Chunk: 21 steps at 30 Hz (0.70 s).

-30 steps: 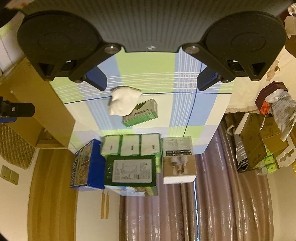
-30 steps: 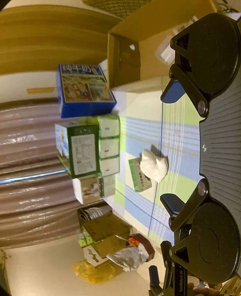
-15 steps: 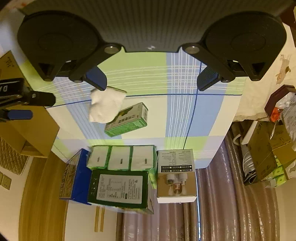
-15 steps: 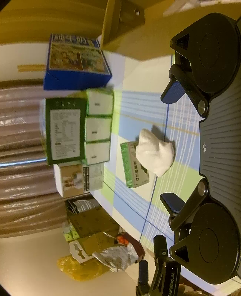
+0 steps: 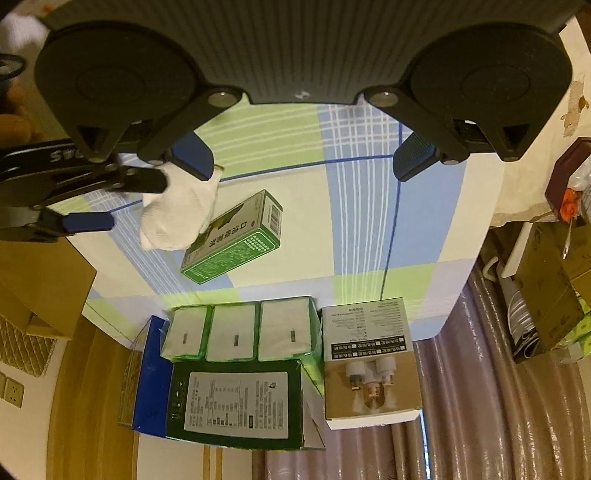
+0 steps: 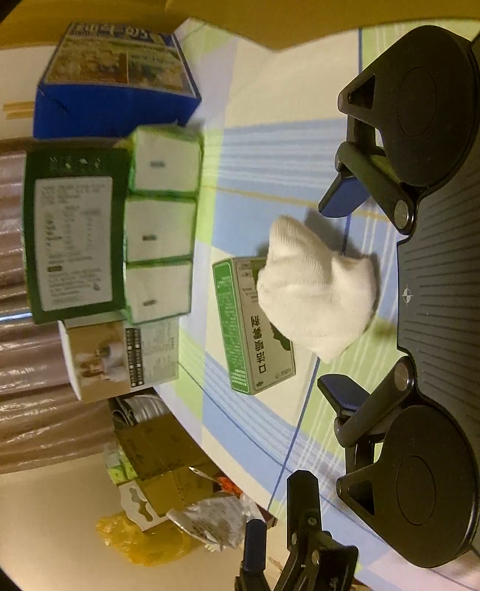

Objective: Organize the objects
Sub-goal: 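Grasp the long green medicine box with the left tool while the right tool grasps the white cloth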

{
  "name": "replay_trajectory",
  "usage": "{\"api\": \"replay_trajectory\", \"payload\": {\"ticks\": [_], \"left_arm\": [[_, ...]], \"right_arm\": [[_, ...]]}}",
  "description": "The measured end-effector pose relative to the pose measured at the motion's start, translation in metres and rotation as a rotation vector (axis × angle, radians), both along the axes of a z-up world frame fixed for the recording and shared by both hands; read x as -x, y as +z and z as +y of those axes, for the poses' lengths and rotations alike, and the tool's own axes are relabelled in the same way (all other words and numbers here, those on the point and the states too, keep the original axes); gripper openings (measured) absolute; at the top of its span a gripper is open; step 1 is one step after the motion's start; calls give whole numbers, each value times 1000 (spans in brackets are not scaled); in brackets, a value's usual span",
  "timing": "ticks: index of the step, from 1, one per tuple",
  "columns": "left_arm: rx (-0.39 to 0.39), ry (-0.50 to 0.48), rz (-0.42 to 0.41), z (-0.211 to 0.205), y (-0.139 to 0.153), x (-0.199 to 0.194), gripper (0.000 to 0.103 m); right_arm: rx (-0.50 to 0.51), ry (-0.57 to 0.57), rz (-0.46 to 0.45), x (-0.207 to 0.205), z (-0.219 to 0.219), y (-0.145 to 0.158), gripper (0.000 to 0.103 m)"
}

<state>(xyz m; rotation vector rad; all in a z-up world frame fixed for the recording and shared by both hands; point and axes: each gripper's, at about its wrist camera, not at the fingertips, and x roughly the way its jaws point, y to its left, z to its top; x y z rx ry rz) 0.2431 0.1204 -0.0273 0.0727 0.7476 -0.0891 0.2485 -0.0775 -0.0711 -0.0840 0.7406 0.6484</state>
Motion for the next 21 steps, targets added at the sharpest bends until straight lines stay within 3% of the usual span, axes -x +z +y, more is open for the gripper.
{"api": "replay_trajectory", "payload": {"ticks": [3,5,6,7,10,14,21], "left_arm": [[-10,-29,-5,-1,-4,-7,101],[-15,-48,-5,-2,-7,-13,101],[-19,-54,-3,-2,-8,-15,101],[-23,-63,-1,-3,-10,-18,101],[-49,-93,7,-8,-17,-28,101],[-67,-150,16,-18,-26,-48,99],[-103,-251,34,-43,-40,-84,90]], "right_arm": [[14,-14,13,-11,9,-11,87],[18,-19,24,-16,12,-17,80],[21,-17,29,-19,13,-19,69],[34,-22,31,-21,13,-22,50],[13,-29,34,-23,5,-20,28],[47,-64,5,-15,-10,-12,24],[48,-140,43,-22,-42,-9,24]]}}
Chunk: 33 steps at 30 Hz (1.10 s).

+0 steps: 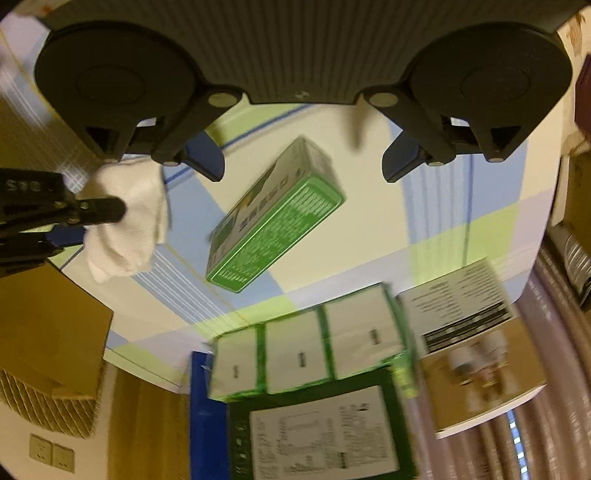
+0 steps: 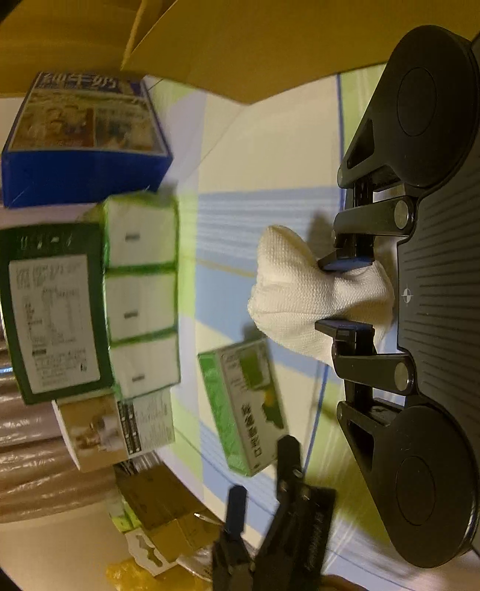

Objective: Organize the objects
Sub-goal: 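Grasp the long green medicine box with the left tool while the right tool grasps the white cloth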

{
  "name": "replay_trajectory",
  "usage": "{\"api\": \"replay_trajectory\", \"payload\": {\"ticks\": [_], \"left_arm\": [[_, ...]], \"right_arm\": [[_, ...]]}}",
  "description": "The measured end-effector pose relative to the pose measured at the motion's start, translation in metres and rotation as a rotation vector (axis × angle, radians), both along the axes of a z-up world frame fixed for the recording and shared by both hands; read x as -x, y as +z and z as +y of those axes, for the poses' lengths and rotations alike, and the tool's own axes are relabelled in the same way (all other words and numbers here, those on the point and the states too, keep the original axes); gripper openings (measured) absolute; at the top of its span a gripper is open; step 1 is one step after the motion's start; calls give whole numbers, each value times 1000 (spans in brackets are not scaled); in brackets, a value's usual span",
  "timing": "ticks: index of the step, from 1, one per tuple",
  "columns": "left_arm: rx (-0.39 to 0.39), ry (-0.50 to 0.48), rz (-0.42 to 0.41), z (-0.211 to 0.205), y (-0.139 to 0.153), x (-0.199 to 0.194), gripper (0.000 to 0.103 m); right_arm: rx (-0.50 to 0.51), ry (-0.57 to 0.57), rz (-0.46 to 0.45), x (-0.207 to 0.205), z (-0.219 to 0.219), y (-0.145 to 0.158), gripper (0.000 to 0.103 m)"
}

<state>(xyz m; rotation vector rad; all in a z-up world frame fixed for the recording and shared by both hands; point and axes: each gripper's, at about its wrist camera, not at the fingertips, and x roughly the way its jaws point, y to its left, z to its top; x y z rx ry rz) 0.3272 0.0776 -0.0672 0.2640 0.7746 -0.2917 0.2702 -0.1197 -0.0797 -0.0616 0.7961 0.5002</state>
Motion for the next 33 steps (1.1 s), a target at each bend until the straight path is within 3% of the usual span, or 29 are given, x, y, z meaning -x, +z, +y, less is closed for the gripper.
{"api": "replay_trajectory", "payload": {"ticks": [2,5,7,10,13,16,20,27,33], "left_arm": [[-26,-19,-2,-7,-4,-10,87],[-37,-38,5,-13,-6,-18,66],[-30,-39,25,-17,-5,-20,58],[10,-21,63,-20,0,-14,38],[72,9,122,-24,5,-2,30],[106,18,148,-30,6,6,29],[20,10,79,-44,10,8,32],[-24,2,106,-63,-6,-10,33],[-17,19,123,-65,-10,-5,26]], "right_arm": [[-3,-2,9,-1,-5,0,24],[-11,-4,16,-1,-8,1,24],[-10,-2,16,-1,-8,0,24],[-18,-3,25,-1,-10,0,24],[-22,-4,33,1,-13,1,24],[-21,-6,36,3,-15,1,24],[-21,-11,39,3,-18,0,24],[-25,-8,33,1,-20,-2,25],[-39,5,26,0,-21,-8,38]]}}
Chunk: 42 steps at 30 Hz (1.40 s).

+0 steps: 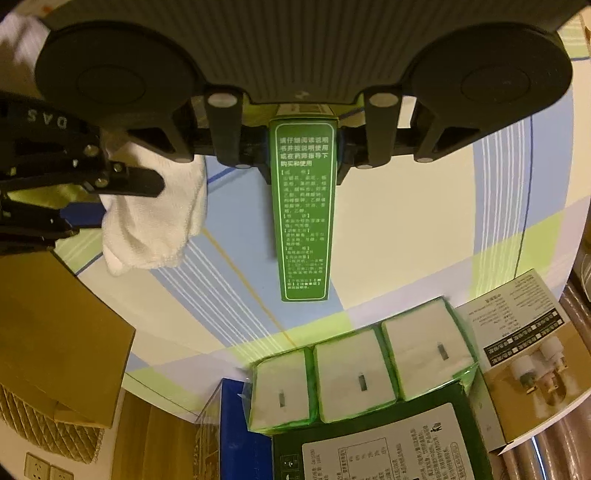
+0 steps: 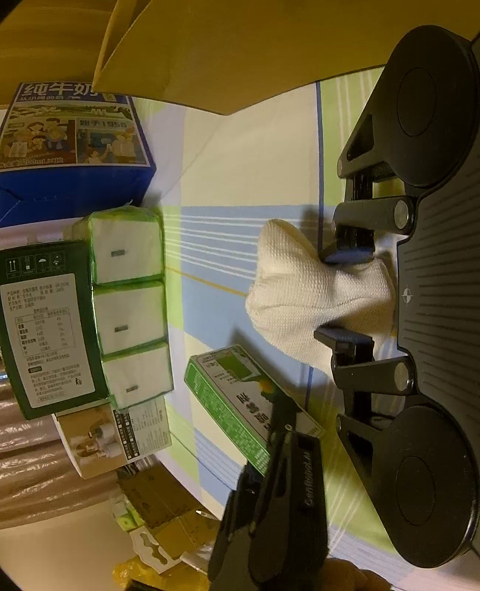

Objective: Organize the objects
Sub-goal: 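Grasp the long green medicine box with the left tool while the right tool grasps the white cloth, then lift the green box and white cloth with both tools toward the cardboard box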

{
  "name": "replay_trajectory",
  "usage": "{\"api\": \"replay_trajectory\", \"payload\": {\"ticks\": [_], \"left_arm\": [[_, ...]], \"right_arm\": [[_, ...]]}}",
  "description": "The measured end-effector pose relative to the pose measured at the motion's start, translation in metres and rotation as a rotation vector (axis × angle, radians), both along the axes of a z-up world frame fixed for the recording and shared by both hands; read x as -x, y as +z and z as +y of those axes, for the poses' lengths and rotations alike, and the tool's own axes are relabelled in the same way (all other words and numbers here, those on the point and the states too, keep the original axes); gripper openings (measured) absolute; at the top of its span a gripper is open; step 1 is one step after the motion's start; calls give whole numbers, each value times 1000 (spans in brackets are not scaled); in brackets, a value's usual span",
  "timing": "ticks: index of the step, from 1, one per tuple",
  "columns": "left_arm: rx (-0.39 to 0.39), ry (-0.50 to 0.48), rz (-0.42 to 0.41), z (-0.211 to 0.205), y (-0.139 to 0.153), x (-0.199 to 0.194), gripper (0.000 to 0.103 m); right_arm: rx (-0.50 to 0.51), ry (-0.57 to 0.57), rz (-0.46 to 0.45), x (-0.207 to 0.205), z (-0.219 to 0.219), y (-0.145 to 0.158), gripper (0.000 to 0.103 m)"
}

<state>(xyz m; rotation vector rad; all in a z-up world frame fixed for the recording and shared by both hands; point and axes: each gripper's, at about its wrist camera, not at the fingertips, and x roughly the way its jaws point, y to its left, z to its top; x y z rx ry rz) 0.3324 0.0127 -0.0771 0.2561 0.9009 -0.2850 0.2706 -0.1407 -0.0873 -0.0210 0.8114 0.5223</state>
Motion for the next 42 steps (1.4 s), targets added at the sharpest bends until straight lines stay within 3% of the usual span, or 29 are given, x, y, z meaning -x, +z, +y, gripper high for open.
{"api": "replay_trajectory", "payload": {"ticks": [3,7,8,9,13,21,25,42], "left_arm": [[11,13,-3,4,4,9,25],[34,25,-11,7,9,22,25],[37,28,-12,7,9,25,25],[38,31,-12,7,9,27,25],[44,47,-17,7,10,36,25],[42,55,-20,1,24,79,25],[26,46,11,-2,17,93,26],[51,73,62,-7,-6,62,25]], "right_arm": [[-23,4,16,-3,-1,-5,55],[-29,7,22,-7,1,-8,57],[-26,7,20,-7,1,-8,56],[-24,9,17,-7,2,-7,47],[9,14,-13,-1,6,1,29],[52,-3,5,24,-2,17,27],[50,-21,31,37,-11,18,27],[25,-36,56,35,-19,10,27]]}}
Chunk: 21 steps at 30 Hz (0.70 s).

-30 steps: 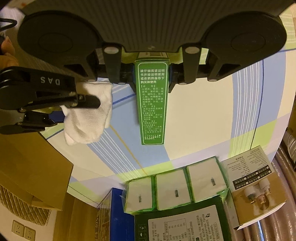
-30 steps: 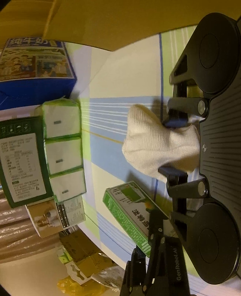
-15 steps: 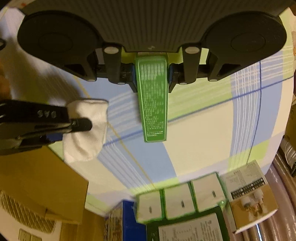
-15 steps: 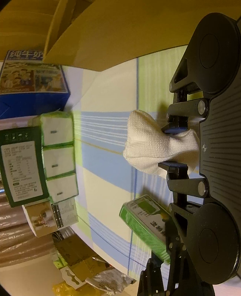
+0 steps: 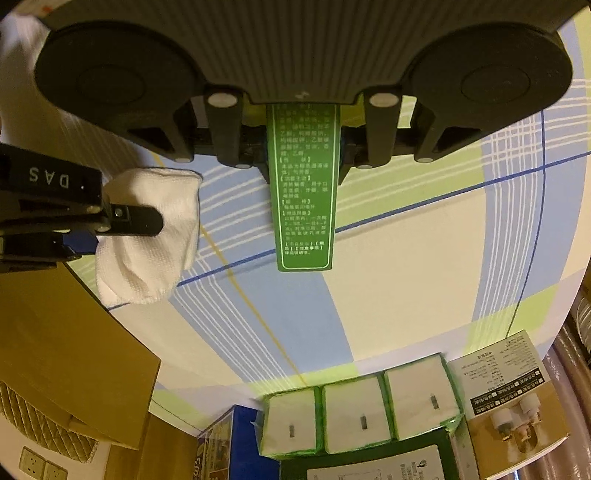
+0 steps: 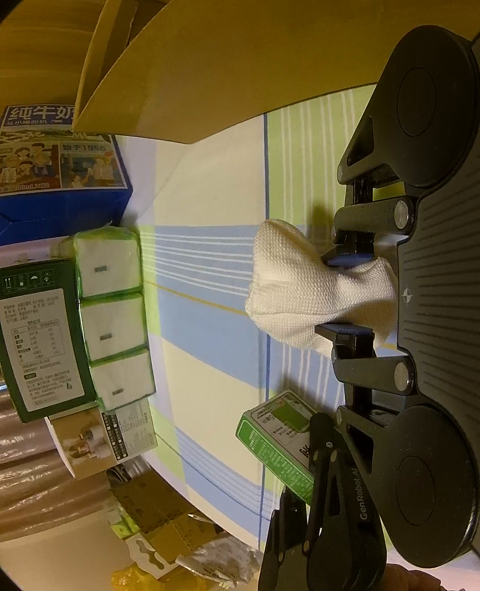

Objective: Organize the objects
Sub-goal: 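Lift the green box and white cloth with both tools toward the cardboard box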

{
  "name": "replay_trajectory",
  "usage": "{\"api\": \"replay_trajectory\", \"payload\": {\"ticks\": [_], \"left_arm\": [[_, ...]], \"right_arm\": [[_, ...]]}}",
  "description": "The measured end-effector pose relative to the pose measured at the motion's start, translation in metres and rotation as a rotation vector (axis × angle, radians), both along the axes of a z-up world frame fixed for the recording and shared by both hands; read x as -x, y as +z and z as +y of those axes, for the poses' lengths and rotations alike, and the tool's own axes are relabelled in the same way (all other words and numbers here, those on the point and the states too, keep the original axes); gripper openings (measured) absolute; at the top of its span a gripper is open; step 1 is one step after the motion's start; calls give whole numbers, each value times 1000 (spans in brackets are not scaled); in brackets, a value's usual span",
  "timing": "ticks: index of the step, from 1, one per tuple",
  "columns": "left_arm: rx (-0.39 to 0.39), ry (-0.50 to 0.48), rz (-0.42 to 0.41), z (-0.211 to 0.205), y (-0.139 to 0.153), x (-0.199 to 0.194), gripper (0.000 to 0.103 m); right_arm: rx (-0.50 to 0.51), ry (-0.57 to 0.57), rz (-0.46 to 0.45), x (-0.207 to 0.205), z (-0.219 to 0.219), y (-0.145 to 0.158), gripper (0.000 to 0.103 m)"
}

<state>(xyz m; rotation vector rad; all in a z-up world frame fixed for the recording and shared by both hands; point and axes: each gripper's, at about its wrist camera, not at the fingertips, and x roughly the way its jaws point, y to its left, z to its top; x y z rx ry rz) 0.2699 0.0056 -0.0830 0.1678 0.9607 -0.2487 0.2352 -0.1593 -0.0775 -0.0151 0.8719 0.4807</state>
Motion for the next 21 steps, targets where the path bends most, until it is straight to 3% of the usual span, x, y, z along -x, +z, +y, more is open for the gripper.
{"api": "replay_trajectory", "payload": {"ticks": [12,21], "left_arm": [[31,40,-18,2,29,39,25],[67,86,-85,-19,77,88,25]], "right_arm": [[-3,-13,-21,28,-11,22,27],[-29,-54,-38,83,-45,64,27]]}}
